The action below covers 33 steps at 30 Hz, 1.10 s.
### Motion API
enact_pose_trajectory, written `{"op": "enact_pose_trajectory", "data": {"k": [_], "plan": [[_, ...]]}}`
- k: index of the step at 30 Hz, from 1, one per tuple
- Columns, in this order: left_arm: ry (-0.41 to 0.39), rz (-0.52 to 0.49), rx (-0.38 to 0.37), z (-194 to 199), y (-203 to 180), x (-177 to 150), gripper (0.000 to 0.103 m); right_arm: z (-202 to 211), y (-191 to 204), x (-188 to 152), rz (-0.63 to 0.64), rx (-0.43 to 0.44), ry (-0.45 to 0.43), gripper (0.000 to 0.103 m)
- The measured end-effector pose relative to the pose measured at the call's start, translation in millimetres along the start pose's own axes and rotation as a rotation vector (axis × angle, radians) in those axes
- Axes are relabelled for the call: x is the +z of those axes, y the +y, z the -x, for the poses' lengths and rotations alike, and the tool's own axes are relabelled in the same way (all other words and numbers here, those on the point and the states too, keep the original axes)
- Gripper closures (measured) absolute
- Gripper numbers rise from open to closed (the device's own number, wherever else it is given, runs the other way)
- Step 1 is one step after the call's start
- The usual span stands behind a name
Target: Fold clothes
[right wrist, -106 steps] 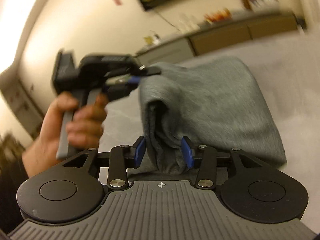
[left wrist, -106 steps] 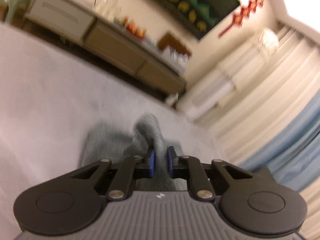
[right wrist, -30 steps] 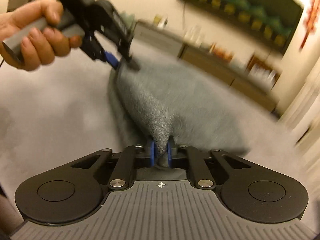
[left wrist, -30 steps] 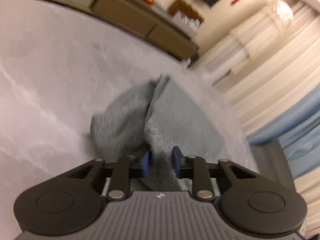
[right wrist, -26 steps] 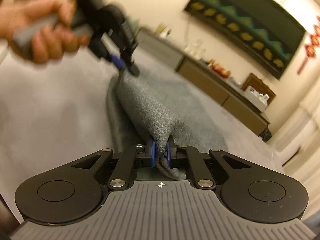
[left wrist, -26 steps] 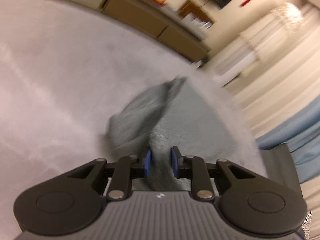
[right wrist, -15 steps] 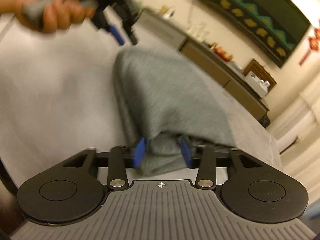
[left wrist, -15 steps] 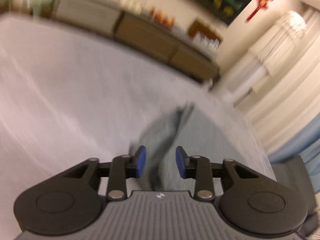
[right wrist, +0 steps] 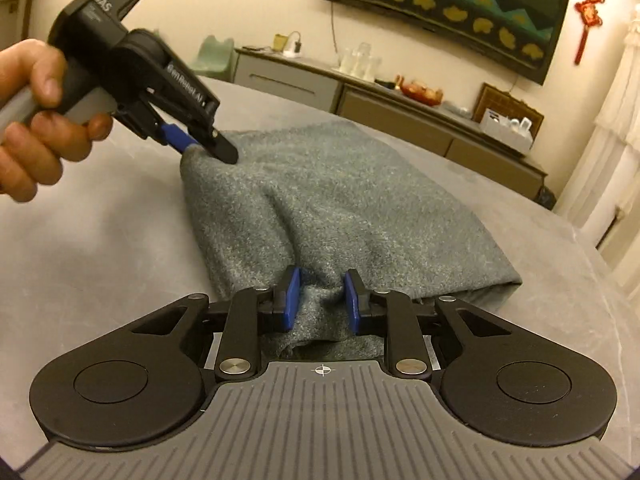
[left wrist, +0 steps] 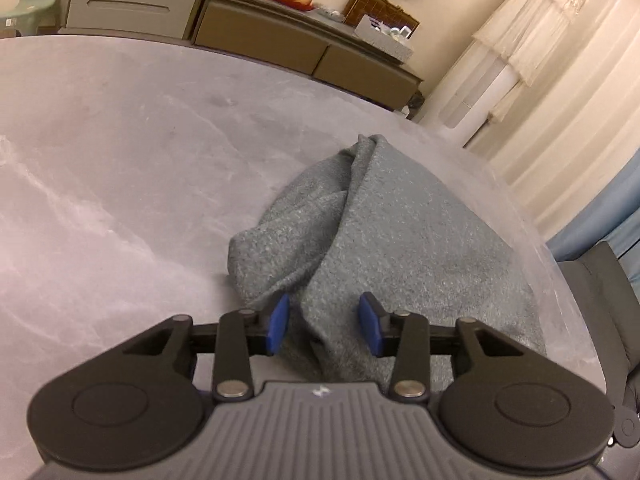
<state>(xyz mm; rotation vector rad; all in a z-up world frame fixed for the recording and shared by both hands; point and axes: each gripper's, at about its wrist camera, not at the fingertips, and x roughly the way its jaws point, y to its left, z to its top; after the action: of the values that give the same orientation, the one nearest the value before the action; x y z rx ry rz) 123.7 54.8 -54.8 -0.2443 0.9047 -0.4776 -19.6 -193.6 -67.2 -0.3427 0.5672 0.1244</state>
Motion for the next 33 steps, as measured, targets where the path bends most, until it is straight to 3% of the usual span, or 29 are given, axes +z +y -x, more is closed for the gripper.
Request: {"op": "enact_pose_trajectory", "data": {"k": [3,8,13,17,20,26,31,33], "plan": [[0.001,0.027,0.002,1.4,4.1,3.1,0.063,1.0,-5.6,6.3,-0.011,0.008,0.006,0.076],[-0.041,0.048,-0.042,25.4,0.5,10.7,0.056,37.0,-6.9,13.3,-0.081,-0.016,-0.110,0.065],[-0.029,0.105,-0.025,28.4,13.3,13.1,0.052,42.8,0.3,9.9,-0.082,0.012,-0.120,0.056],[0.009,0.183,-0.051,15.0,30.5,11.3,0.052,31.9,19.1,13.1,-0.002,0.057,-0.107,0.054],[0.030,0.164,-0.114,10.1,25.8,10.8,0.052,24.6,28.0,12.3,0.026,0.043,-0.080,0.062],[0.005,0.156,-0.146,10.6,26.4,11.9,0.049,22.3,20.3,5.1,-0.036,0.047,-0.053,0.065],[0.006,0.139,-0.199,0.2,30.7,14.4,0.047,21.9,33.5,12.0,0.021,0.046,-0.077,0.049],[-0.007,0.122,-0.214,-2.5,31.8,16.5,0.046,17.9,39.0,14.2,0.043,0.046,-0.071,0.048]]}}
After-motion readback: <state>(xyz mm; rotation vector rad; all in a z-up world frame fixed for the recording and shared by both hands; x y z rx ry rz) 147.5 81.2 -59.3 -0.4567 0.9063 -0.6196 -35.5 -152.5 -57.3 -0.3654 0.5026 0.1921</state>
